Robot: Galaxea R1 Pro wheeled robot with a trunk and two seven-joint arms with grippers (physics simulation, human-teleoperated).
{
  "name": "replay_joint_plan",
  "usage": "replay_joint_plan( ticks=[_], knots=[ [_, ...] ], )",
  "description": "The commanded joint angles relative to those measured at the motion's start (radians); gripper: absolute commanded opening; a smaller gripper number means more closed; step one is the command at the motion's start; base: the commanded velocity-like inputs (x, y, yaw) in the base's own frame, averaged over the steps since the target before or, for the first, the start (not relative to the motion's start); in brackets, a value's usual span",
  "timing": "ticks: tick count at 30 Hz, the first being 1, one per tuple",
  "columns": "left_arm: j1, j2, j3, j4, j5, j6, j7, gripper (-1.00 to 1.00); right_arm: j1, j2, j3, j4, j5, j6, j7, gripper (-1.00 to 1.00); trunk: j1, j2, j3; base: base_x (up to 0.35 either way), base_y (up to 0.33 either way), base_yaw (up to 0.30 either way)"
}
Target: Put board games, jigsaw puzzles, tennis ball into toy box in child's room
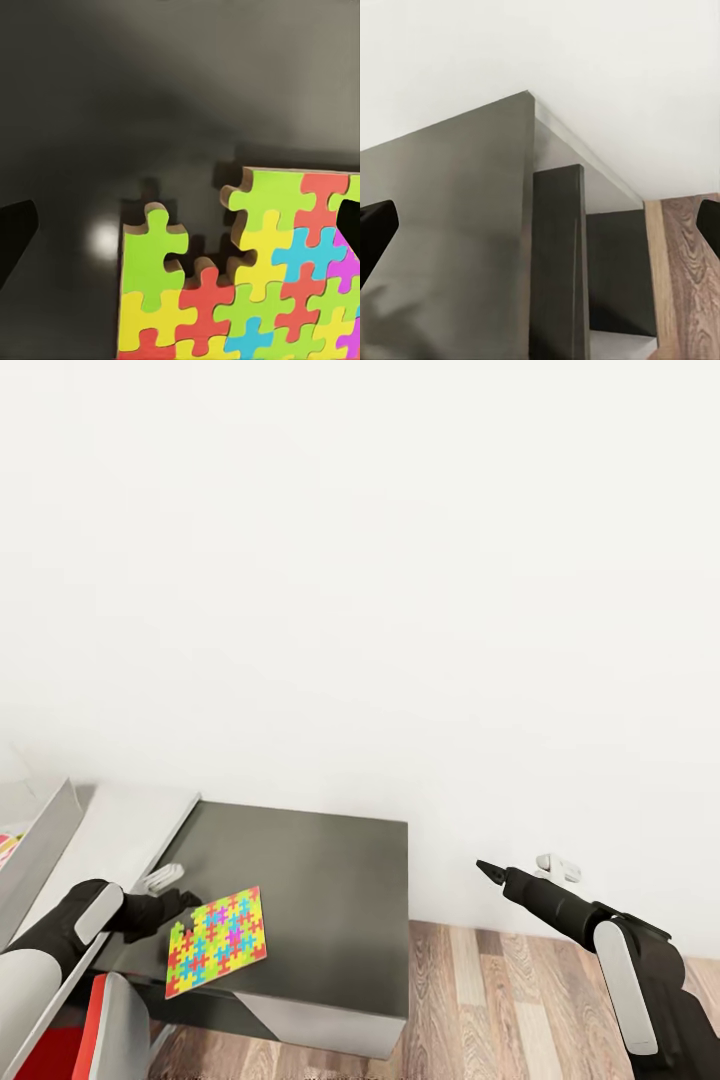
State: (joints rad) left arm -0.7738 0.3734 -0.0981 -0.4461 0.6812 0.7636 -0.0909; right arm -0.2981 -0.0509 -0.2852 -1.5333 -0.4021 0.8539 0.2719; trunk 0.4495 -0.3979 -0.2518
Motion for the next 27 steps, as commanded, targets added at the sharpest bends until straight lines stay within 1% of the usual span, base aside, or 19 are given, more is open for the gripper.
replay_joint_plan(
  ticks=[1,10,17,27],
  knots=[
    [-0.001,0.002,-0.005,0.0,-0.005,0.001,-0.007,1.0,-0.001,0.0,-0.002,-0.001,0.005,0.005,0.007,1.0,0.001,-0.002,-0.004,0.0,0.0,0.0],
    [-0.001,0.003,-0.005,0.0,-0.005,0.0,-0.009,1.0,-0.001,0.0,-0.002,-0.001,0.005,0.004,0.008,1.0,0.001,-0.002,-0.012,0.0,-0.003,0.0],
    [-0.001,0.002,-0.005,0.0,-0.005,0.0,-0.009,1.0,-0.001,-0.001,-0.002,-0.001,0.003,0.004,0.009,1.0,0.001,-0.002,-0.014,-0.037,-0.126,0.0],
    [-0.001,0.001,-0.005,0.0,-0.005,0.0,-0.009,1.0,-0.001,-0.001,-0.002,-0.001,0.003,0.005,0.009,1.0,0.001,-0.002,-0.024,-0.006,-0.019,0.0]
  ],
)
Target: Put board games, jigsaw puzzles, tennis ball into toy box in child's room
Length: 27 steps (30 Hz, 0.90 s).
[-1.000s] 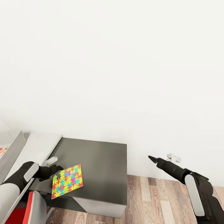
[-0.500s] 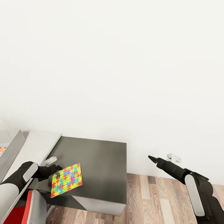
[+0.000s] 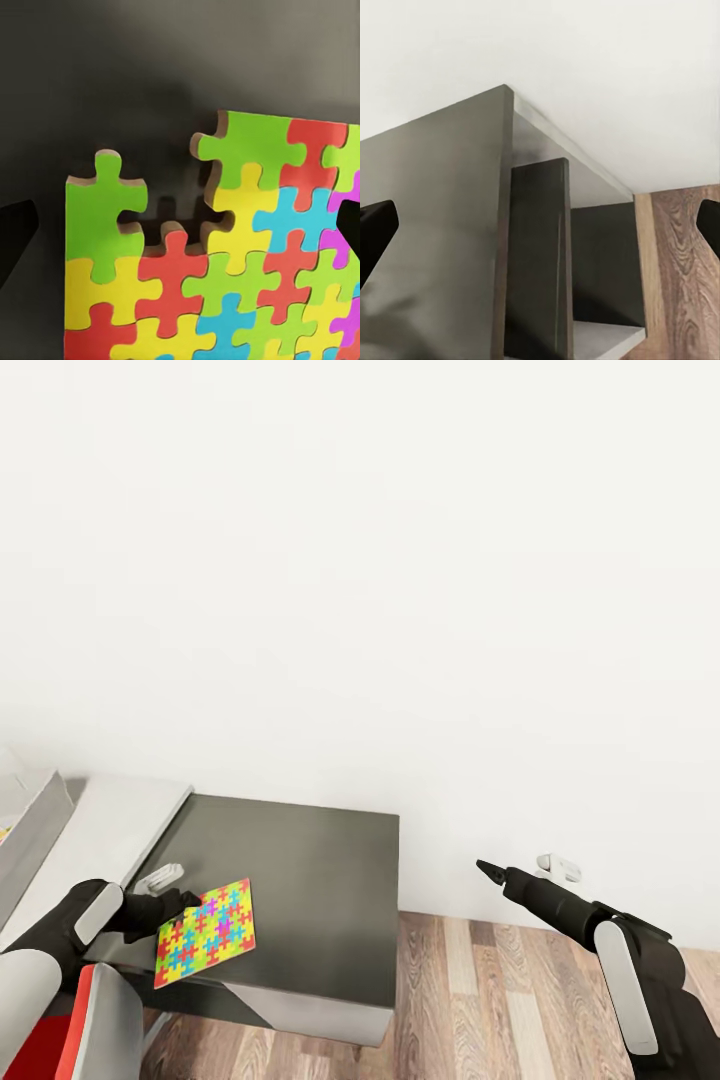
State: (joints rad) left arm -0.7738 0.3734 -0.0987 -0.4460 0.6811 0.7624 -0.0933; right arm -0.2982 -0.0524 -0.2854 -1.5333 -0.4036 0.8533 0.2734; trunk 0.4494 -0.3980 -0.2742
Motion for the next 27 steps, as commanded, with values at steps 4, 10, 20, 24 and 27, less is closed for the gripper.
replay_joint_plan(
  ticks=[4,10,20,24,27],
  knots=[
    [-0.001,0.001,-0.005,0.0,-0.005,0.002,-0.006,1.0,-0.001,0.0,-0.002,-0.001,0.005,0.004,0.007,1.0,0.001,-0.002,-0.003,0.0,-0.044,0.0],
    [-0.001,-0.001,-0.005,0.0,-0.005,0.002,-0.006,1.0,-0.001,0.0,-0.001,-0.001,0.005,0.004,0.007,1.0,0.001,-0.002,-0.003,0.0,-0.128,0.0],
    [-0.001,-0.002,-0.006,0.0,-0.003,0.002,-0.006,1.0,-0.001,0.0,-0.002,-0.001,0.006,0.005,0.007,1.0,0.001,-0.002,-0.003,0.0,-0.116,0.0],
    [-0.001,-0.004,-0.005,0.0,-0.003,0.002,-0.008,1.0,-0.002,0.0,-0.002,0.01,0.006,0.008,0.007,1.0,0.001,-0.002,-0.003,0.0,-0.176,0.0],
    [-0.001,-0.004,-0.005,0.0,-0.003,0.002,-0.008,1.0,-0.015,-0.007,-0.002,0.067,0.006,0.022,0.008,1.0,0.001,-0.002,-0.003,0.0,-0.071,0.0]
  ],
)
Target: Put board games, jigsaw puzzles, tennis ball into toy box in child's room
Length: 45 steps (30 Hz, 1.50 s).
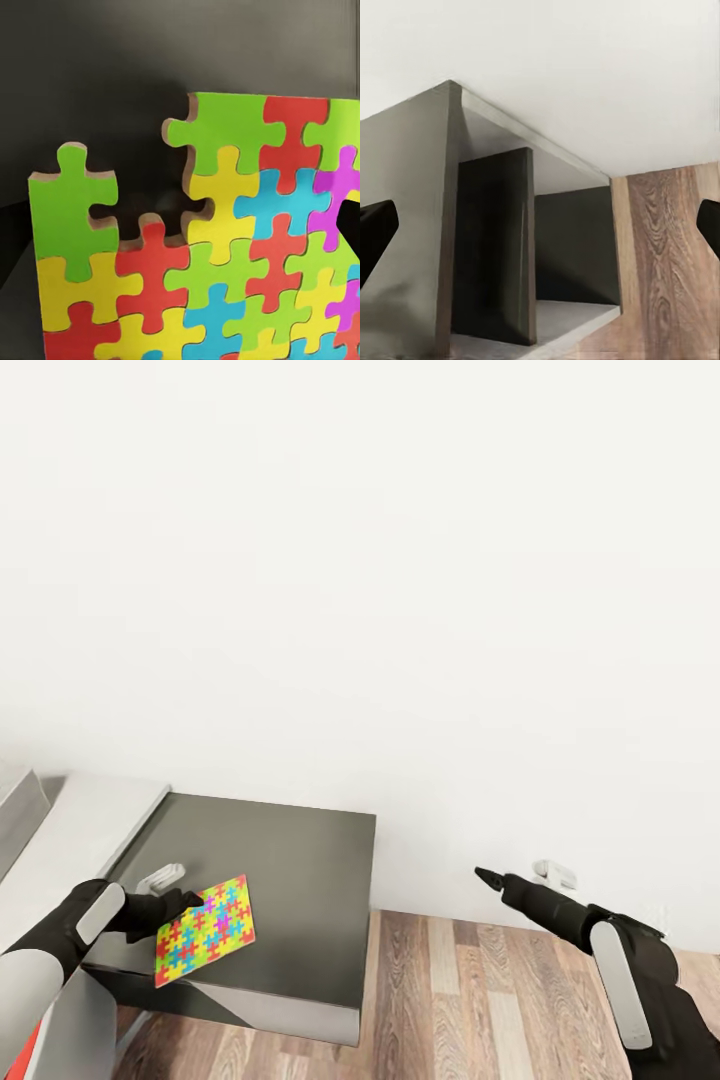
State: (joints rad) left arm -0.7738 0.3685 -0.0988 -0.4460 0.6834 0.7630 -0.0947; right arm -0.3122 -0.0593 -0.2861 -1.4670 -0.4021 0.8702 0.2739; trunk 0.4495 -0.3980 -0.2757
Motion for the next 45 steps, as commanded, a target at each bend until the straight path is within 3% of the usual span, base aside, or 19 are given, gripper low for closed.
replay_joint_plan(
  ticks=[1,5,9,11,19,22,24,28,38,45],
  knots=[
    [-0.001,0.001,-0.005,0.0,-0.005,0.002,-0.007,1.0,-0.018,-0.007,-0.001,0.034,0.004,0.026,0.014,1.0,0.001,-0.002,-0.002,0.0,-0.027,0.0],
    [-0.001,0.002,-0.005,0.0,-0.005,0.002,-0.008,1.0,-0.109,-0.041,-0.002,0.228,0.005,0.125,0.079,1.0,0.001,-0.002,-0.002,0.0,-0.012,0.0],
    [-0.001,0.001,-0.005,0.0,-0.005,0.002,-0.011,1.0,-0.179,-0.058,0.0,0.403,0.011,0.155,0.179,1.0,0.001,-0.002,-0.002,0.0,-0.002,0.0],
    [-0.001,0.001,-0.005,0.0,-0.005,0.002,-0.011,1.0,-0.193,-0.06,0.001,0.44,0.015,0.157,0.219,1.0,0.001,-0.002,-0.002,0.0,0.0,0.0],
    [-0.001,0.0,-0.004,0.0,-0.004,0.005,-0.011,1.0,-0.2,-0.048,-0.001,0.462,0.0,0.153,0.262,1.0,0.001,-0.002,-0.002,0.0,0.0,0.0],
    [-0.001,0.0,-0.004,0.0,-0.004,0.005,-0.011,1.0,-0.202,-0.053,0.001,0.49,-0.003,0.172,0.355,1.0,0.001,-0.002,-0.002,0.0,0.0,0.0],
    [-0.001,0.0,-0.004,0.0,-0.004,0.005,-0.011,1.0,-0.215,-0.058,0.003,0.529,-0.001,0.177,0.471,1.0,0.001,-0.002,-0.002,0.0,0.0,0.0],
    [-0.001,0.0,-0.004,0.0,-0.004,0.006,-0.011,1.0,-0.239,-0.063,0.011,0.589,0.017,0.177,0.614,1.0,0.001,-0.002,-0.002,0.0,0.0,0.0],
    [-0.001,0.0,-0.002,0.0,-0.003,0.009,-0.015,1.0,-0.248,-0.065,0.023,0.614,0.044,0.177,0.657,1.0,0.001,-0.002,-0.002,-0.01,-0.097,0.0],
    [-0.001,0.002,-0.005,0.0,-0.005,0.011,-0.124,1.0,-0.248,-0.065,0.025,0.614,0.046,0.177,0.657,1.0,0.001,-0.002,-0.002,-0.001,-0.008,0.0]
  ],
)
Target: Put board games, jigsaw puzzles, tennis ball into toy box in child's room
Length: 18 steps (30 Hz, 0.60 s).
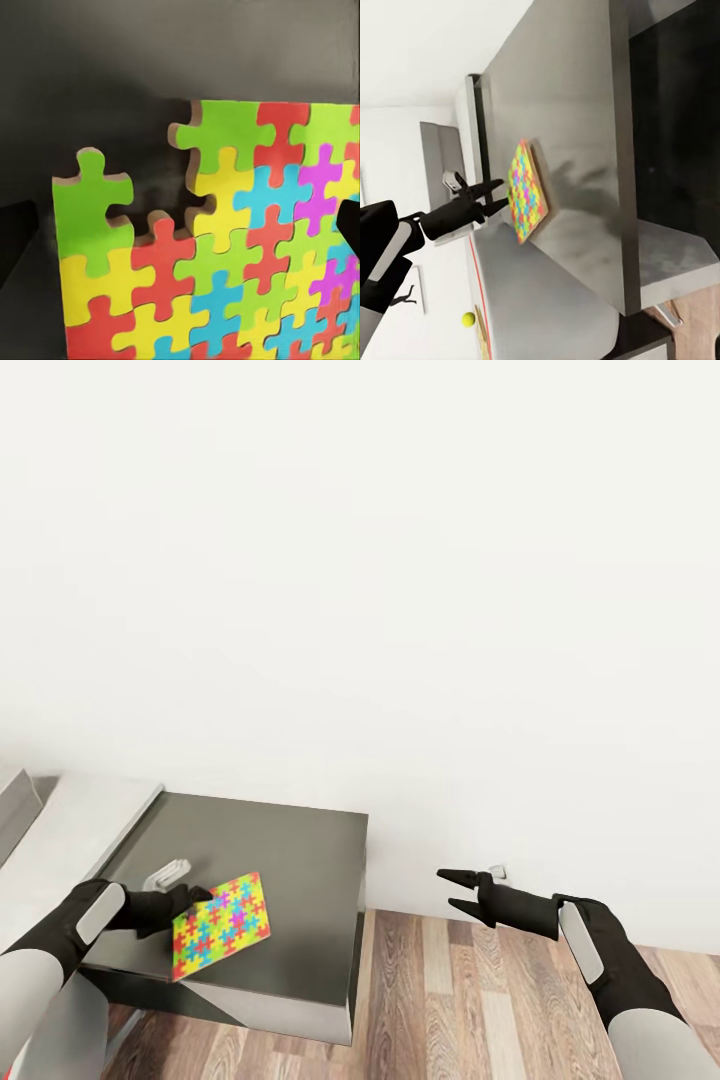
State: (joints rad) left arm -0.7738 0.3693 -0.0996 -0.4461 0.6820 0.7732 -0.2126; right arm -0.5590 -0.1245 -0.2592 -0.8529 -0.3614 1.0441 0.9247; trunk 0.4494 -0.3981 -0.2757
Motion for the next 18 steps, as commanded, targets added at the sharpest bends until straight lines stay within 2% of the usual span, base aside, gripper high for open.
replay_joint_plan(
  ticks=[1,9,14,18],
  knots=[
    [-0.001,0.001,-0.005,0.0,-0.004,0.001,-0.012,1.0,-0.001,0.0,-0.002,0.0,0.005,0.003,0.006,1.0,0.001,-0.002,-0.002,0.0,0.0,0.0],
    [-0.001,0.002,-0.005,-0.002,-0.004,0.001,-0.029,1.0,-0.001,0.0,-0.001,0.0,0.006,0.003,0.006,1.0,0.001,-0.002,-0.002,0.0,0.0,0.0],
    [-0.001,0.002,-0.006,-0.002,-0.005,0.002,-0.098,1.0,0.0,0.001,0.0,-0.002,0.007,0.003,0.008,1.0,0.001,-0.002,-0.002,0.0,0.0,0.0],
    [-0.001,0.001,-0.007,-0.002,-0.005,0.003,-0.115,1.0,0.0,0.003,0.001,-0.005,0.007,0.003,0.009,1.0,0.001,-0.002,-0.002,0.0,0.0,0.0]
  ],
)
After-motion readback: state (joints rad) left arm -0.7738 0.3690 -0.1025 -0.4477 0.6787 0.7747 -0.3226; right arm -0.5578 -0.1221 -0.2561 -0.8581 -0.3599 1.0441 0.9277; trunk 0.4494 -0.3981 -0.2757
